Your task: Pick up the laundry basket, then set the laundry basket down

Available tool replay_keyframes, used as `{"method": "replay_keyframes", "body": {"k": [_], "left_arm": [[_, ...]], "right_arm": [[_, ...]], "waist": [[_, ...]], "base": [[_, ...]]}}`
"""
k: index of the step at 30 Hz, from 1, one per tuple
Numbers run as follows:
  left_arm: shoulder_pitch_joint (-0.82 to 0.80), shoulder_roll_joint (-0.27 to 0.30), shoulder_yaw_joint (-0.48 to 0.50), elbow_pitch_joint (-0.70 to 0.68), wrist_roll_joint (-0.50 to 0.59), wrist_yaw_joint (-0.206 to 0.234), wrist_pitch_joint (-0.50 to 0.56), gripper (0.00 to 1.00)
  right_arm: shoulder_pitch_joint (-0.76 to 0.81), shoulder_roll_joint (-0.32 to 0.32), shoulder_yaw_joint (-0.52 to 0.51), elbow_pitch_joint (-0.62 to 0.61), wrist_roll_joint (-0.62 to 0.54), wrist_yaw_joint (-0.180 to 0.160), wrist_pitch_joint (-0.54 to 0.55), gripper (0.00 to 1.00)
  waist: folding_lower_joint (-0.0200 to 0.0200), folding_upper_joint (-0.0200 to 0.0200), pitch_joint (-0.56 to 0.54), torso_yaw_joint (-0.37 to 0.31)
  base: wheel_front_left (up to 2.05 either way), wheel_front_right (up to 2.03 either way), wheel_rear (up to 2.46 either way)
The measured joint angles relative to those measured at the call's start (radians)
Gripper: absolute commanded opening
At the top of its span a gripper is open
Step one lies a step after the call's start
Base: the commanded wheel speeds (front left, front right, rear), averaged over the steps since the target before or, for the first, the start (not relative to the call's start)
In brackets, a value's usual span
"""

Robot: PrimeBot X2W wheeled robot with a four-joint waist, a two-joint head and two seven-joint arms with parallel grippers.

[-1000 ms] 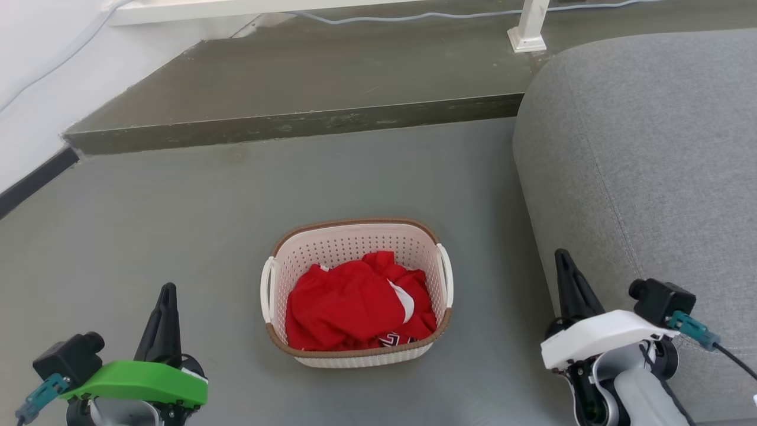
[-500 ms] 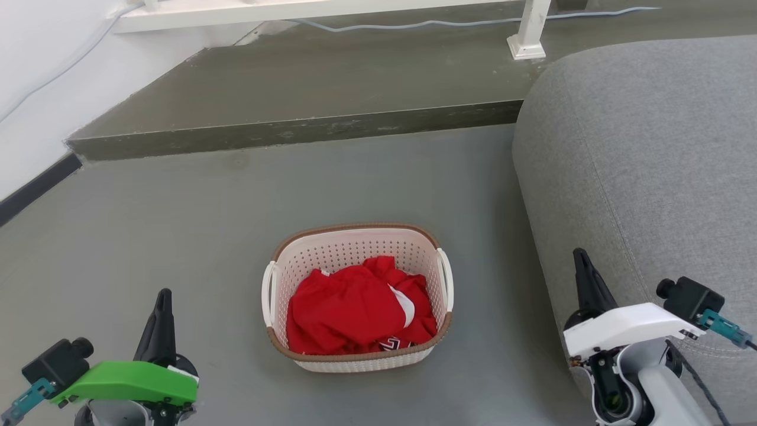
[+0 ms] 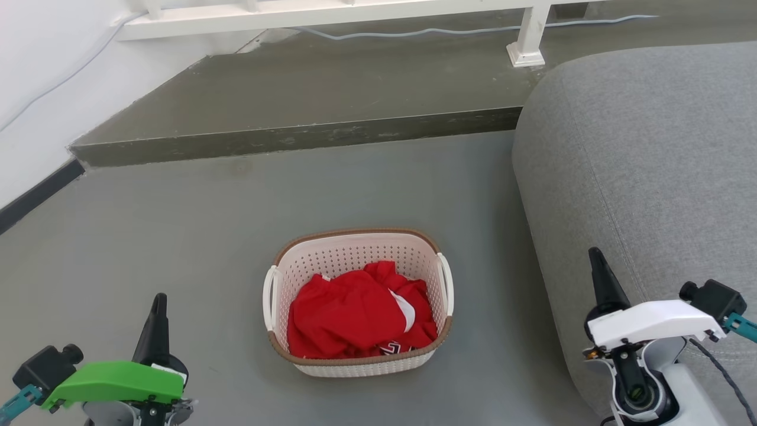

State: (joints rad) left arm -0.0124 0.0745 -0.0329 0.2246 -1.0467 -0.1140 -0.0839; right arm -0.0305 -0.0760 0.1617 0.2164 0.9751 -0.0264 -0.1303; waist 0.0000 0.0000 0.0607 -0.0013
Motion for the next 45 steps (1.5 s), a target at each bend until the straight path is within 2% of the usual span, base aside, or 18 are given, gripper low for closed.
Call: {"method": "replay_keyframes", "body": {"k": [45], "left_arm": [[-0.032,-0.021,0.075,0.041,-0.473,-0.002,0.149,0.0]], "right_arm": [[-0.008,-0.027,-0.154,0.027,0.602,0.114,0.126,0.0]], "waist": [[0.0,0.0,-0.049,0.002]], "base": [[0.0,0.0,0.0]]}}
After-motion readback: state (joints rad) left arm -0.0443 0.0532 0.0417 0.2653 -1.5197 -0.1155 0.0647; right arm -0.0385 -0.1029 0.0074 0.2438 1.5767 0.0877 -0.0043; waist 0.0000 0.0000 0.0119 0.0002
